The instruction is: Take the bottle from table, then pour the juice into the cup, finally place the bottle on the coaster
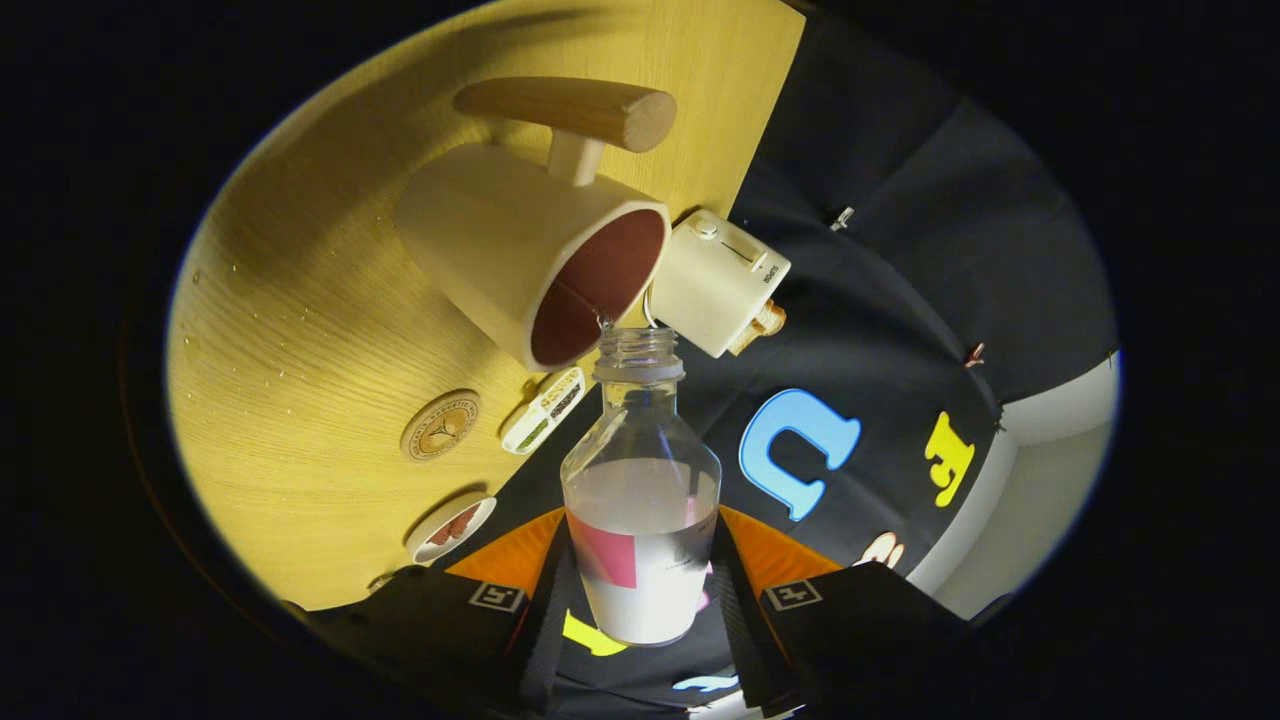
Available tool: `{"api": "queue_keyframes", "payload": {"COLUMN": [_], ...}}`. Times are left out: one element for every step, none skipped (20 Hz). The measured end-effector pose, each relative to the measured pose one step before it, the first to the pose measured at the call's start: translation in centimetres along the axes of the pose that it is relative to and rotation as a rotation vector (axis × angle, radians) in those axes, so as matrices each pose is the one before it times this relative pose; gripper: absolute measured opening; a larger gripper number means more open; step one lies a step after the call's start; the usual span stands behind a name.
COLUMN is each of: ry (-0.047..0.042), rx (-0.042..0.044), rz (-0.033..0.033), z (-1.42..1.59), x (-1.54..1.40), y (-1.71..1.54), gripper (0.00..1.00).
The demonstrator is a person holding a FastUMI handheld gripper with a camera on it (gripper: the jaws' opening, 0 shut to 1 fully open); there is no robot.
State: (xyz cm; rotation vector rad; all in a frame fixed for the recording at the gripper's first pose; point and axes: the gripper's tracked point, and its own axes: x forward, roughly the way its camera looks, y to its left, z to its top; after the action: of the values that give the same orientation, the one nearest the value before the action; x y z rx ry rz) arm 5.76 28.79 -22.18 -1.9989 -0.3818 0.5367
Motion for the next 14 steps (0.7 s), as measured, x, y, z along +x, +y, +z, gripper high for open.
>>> {"api": "queue_keyframes", "payload": {"ry": [-0.00793,-0.00688,-0.00543,-0.00603,-0.00414,-0.00437,-0.00193,-0.00115,-0.00157,-0.00524,-0.00694,-0.00683,-0.00245,-0.00154], "rx": [-0.01901,-0.01945,-0.02049,-0.02105,-0.01758,-0.01513,-0.00556,-0.00419,-0.00617,-0.01104,-0.01527,-0.01657,-0.01429,-0.00831], "rz": [-0.00538,-0.00468,-0.00552,-0.00443,-0.00729,-0.00736,-0.00311,-0.00305,-0.00426,-0.00574,-0.00827,-0.00892,-0.00374,0.00011], "z": [0.089,0.088,0.03,-0.039,0.102,0.069,0.001,-0.117,0.09,0.102,0.199,0.147,0.121,0.083], "x": [0.101,0.146,0.012,0.067,0.072,0.129,0.086,0.125,0.059,-0.023,0.047,0.075,-0.012,0.073], "y": [-0.206,-0.175,-0.052,-0.067,-0.047,-0.028,-0.121,-0.073,-0.212,-0.175,-0.338,-0.313,-0.096,0.03], "gripper": [0.71,0.71,0.71,0.71,0.71,0.71,0.71,0.71,0.71,0.71,0.71,0.71,0.71,0.71]}}
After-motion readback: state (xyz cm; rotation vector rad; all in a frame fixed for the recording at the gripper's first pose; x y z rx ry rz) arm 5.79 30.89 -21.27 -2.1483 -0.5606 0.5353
